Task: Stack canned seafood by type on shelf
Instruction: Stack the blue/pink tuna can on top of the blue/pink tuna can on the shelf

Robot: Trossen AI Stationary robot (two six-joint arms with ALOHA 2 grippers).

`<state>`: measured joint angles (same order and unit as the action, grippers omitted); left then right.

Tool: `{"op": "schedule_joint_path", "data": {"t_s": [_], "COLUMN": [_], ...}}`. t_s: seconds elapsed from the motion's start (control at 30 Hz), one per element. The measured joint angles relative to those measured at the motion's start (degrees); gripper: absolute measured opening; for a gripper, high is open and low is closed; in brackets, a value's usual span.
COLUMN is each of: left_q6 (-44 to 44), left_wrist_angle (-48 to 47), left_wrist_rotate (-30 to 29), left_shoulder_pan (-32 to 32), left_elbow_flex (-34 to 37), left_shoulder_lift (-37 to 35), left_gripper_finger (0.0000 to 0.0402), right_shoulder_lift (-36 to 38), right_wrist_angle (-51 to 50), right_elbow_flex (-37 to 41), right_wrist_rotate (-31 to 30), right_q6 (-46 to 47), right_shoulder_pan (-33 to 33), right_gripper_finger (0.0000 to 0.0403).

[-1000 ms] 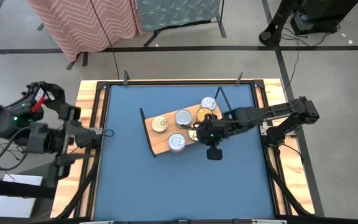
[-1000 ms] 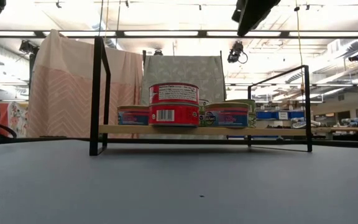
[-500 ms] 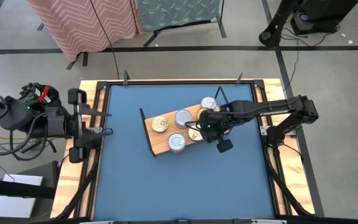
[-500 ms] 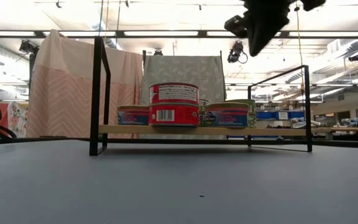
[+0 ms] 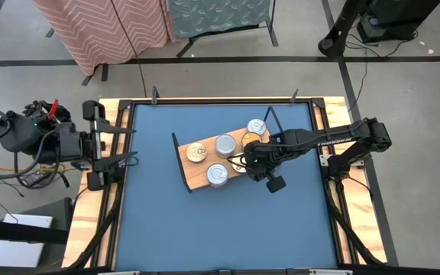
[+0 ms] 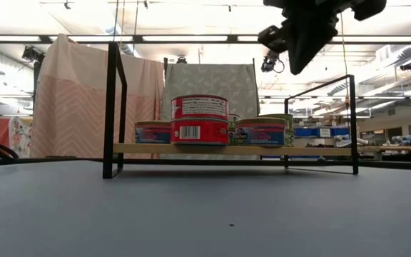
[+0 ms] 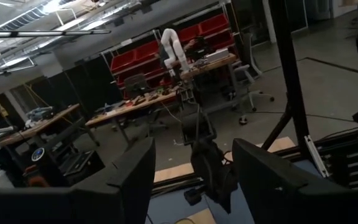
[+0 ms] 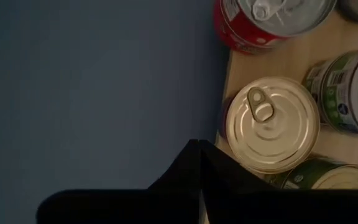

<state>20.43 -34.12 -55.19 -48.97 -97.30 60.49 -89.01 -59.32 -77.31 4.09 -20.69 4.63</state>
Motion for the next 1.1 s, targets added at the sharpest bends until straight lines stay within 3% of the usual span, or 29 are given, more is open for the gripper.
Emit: {"op": "schedule_joint_path", "data": {"t_s": [0.7, 0.87, 1.1], "left_q6": [-4.04, -4.54, -5.73], "left_wrist_angle": [-0.08, -0.11, -0.1], "left_wrist_rotate": [1.04, 1.04, 1.04], "left_shoulder_pan": [-0.02, -0.02, -0.02], "left_elbow_flex": [0.0, 0.0, 0.0], "left_shoulder_lift": [0.55, 0.82, 0.81], "left_gripper_finger": [0.0218, 0.0218, 0.0218], "right_shoulder_lift": [0.04, 0.04, 0.04], "right_wrist_angle": [14.27, 20.35, 26.3], "right_elbow_flex": [10.02, 14.34, 18.97], "right_wrist_rotate": [-0.53, -3.88, -7.39], "right_q6": [1.48, 3.22, 6.29], "right_shoulder_pan": [-2.73, -1.14, 0.41], "right_gripper_finger": [0.0257, 0.0283, 0.0283]}}
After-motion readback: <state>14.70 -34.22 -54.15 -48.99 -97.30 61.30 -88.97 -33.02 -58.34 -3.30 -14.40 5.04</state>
